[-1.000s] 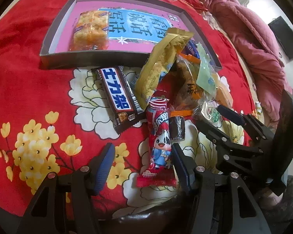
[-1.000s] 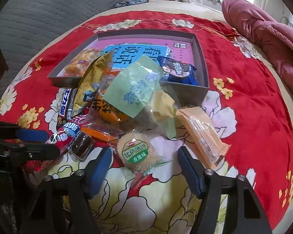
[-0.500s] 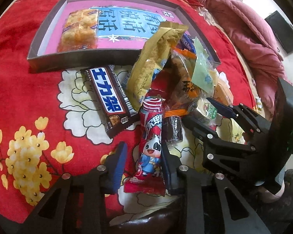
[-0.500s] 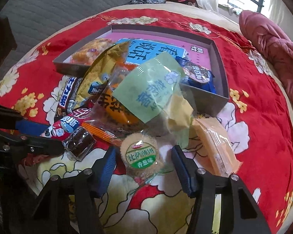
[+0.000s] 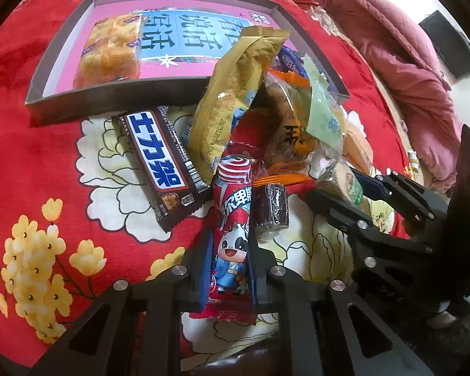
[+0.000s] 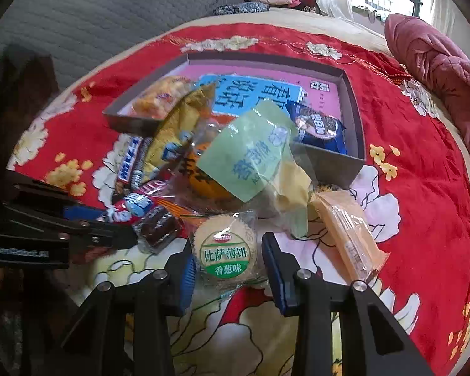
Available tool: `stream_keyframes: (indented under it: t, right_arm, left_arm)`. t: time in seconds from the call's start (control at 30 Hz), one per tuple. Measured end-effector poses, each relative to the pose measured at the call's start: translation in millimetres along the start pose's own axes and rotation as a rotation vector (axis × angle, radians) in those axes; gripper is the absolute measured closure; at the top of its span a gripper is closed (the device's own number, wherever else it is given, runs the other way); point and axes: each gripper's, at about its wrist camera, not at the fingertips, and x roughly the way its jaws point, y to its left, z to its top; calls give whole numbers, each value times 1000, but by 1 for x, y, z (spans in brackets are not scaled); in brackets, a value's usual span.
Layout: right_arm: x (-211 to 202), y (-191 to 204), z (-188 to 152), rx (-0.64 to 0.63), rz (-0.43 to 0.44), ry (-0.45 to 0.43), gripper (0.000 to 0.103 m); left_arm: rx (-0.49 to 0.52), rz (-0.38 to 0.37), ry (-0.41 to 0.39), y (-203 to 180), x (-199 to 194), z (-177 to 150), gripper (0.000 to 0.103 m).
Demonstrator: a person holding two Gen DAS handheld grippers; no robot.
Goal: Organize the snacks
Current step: 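Grasp the red cartoon snack stick with left tool while right tool grasps the round cracker packet, then lift both held snacks and carry them over the pink tray box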
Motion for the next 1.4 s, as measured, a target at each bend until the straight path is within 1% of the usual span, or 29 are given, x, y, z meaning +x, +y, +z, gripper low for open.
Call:
stream_keyframes:
  t: [0.17, 0.37, 0.63, 0.9, 1.1, 1.27, 1.4]
  right_arm:
    - [-14, -2, 0, 26, 10, -39, 63]
    - [-21, -4, 2, 40, 29, -70, 63]
    - [-33, 2, 5, 24, 74, -128, 63]
    - [-37, -1, 6, 41, 76, -159, 63]
    - [-47, -5, 9, 60, 69, -215, 63]
    - [-53, -10, 13, 89, 61, -251, 63]
    - [-55, -13, 16, 113, 47, -270, 63]
  left_arm:
    - [20, -16, -4, -3, -4, -3, 85]
    - [4, -38, -1, -2, -10, -7, 85]
    - [10, -57, -39, -6, -34, -8, 86]
    - [7, -68, -78, -4, -53, -9, 86]
    - [-7, -72, -114, 0, -67, -8, 86]
    - [-4, -48, -149, 1, -76, -6, 86]
    - [-13, -43, -170, 3, -80, -2, 86]
